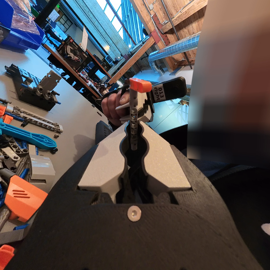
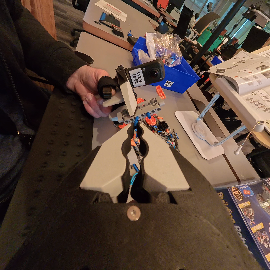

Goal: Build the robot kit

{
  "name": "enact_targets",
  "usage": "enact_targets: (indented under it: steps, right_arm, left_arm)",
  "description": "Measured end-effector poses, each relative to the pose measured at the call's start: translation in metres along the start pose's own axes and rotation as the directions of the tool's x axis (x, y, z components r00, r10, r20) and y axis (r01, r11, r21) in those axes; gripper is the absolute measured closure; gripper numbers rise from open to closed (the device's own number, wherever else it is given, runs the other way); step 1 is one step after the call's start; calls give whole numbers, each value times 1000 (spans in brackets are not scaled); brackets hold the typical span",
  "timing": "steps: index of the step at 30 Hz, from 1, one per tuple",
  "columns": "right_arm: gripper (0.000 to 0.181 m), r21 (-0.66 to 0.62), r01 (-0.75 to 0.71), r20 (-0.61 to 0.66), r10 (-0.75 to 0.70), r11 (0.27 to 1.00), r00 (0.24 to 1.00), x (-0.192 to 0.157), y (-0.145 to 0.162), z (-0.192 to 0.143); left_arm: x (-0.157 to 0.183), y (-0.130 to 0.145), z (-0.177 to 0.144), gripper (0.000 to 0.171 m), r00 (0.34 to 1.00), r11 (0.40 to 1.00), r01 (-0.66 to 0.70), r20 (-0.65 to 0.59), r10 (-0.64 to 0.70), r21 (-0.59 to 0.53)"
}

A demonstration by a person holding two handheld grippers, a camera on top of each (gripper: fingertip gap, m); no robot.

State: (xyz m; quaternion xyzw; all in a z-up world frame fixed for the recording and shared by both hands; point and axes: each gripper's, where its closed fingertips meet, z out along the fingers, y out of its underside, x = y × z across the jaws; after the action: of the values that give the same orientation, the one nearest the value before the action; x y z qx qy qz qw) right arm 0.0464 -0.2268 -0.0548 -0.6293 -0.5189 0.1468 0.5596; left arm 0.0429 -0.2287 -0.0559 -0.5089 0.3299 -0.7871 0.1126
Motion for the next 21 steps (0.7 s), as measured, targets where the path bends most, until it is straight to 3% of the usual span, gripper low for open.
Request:
enact_targets:
  steps: [21]
  right_arm:
    - [179,-20,-9,181,13,1000,983,-10,2,-3]
  left_arm:
    - [3,13,7,166,1000,997,-13,-17,12,-78]
